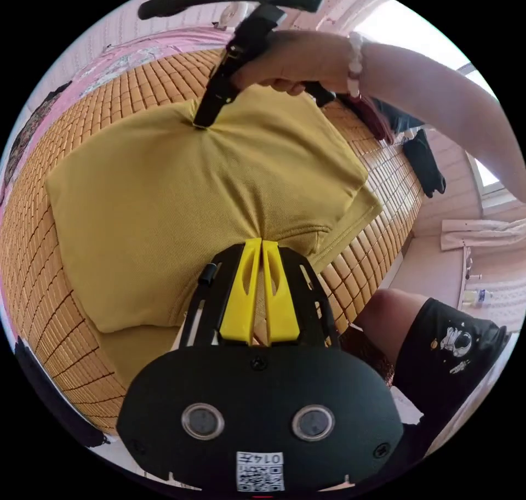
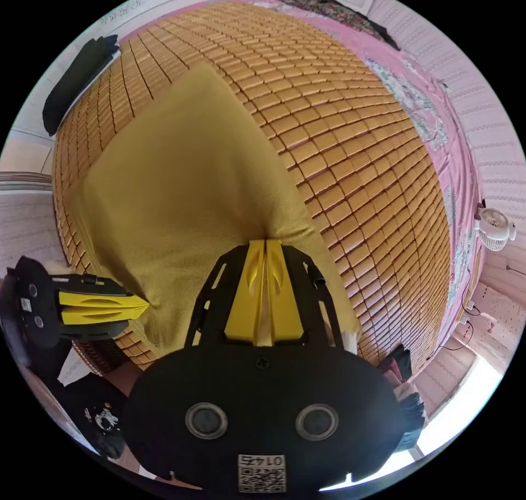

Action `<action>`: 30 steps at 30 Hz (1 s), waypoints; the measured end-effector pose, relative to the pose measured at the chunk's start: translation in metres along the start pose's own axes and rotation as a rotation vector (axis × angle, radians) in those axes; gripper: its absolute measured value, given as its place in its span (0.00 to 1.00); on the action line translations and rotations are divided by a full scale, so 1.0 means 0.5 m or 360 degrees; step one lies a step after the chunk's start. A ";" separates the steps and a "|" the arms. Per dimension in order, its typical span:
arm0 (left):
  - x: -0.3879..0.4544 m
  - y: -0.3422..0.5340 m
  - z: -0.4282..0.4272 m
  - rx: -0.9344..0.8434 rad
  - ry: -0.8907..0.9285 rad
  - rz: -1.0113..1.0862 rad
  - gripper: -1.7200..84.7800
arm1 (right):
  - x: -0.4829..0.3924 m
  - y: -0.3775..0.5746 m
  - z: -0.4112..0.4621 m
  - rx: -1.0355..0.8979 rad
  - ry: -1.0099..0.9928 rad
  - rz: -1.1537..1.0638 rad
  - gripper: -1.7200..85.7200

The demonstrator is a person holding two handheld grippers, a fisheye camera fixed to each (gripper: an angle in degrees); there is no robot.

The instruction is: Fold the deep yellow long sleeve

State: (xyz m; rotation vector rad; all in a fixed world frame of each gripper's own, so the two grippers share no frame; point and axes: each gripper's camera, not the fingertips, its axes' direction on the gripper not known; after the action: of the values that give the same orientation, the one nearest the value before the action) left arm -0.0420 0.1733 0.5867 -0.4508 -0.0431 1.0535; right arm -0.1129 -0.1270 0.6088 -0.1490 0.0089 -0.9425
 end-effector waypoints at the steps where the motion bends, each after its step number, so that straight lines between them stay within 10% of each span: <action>1: 0.002 0.011 -0.003 0.0105 0.0000 -0.0063 0.01 | 0.000 -0.007 0.004 -0.0013 0.0026 -0.0027 0.01; 14: 0.043 0.031 0.036 0.0145 0.0045 0.0069 0.01 | 0.130 0.030 -0.004 0.0012 -0.0279 0.0090 0.02; 30: 0.196 -0.008 0.058 0.0324 0.0336 0.0610 0.24 | 0.139 0.744 0.118 0.0111 -0.1137 0.1424 0.09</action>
State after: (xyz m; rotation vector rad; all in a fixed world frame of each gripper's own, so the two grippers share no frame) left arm 0.0034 0.2645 0.5971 -0.3904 0.3474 1.3644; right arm 0.2317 0.0390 0.6222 -0.3719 -0.5736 0.0388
